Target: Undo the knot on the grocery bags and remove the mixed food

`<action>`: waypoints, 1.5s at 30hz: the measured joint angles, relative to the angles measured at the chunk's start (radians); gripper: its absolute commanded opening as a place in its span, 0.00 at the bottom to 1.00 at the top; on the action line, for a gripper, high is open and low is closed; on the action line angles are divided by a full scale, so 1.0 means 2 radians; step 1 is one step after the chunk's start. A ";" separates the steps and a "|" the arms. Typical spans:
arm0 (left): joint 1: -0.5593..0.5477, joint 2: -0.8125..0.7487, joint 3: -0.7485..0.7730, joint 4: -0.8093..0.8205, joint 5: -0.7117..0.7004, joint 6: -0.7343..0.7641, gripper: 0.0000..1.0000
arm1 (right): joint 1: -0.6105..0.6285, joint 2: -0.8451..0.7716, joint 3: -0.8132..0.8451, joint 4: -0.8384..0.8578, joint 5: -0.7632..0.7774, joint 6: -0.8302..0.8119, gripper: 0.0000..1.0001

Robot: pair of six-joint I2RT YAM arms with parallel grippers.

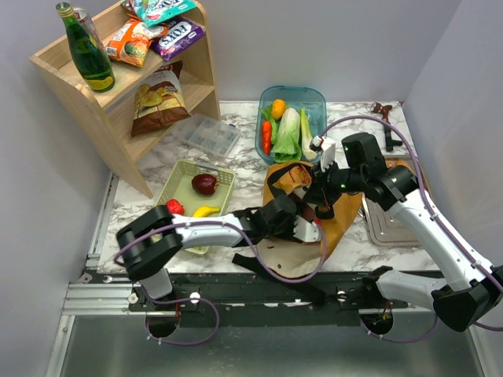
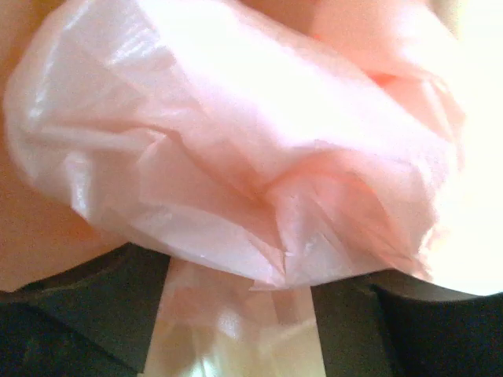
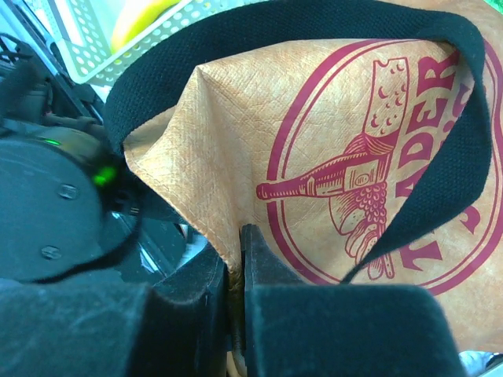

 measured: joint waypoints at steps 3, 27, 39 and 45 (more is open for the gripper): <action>-0.001 -0.071 -0.037 -0.063 0.042 -0.001 0.98 | 0.001 0.000 0.000 0.007 0.003 0.011 0.01; -0.091 -0.199 -0.111 -0.318 0.177 0.143 0.82 | 0.001 0.000 -0.006 0.028 0.019 0.024 0.01; -0.035 -0.264 0.061 -0.356 0.047 0.144 0.57 | 0.001 0.017 0.072 -0.023 0.046 -0.057 0.01; 0.041 -0.328 0.206 -0.418 0.034 0.142 0.57 | 0.001 0.019 0.120 -0.024 0.081 -0.097 0.01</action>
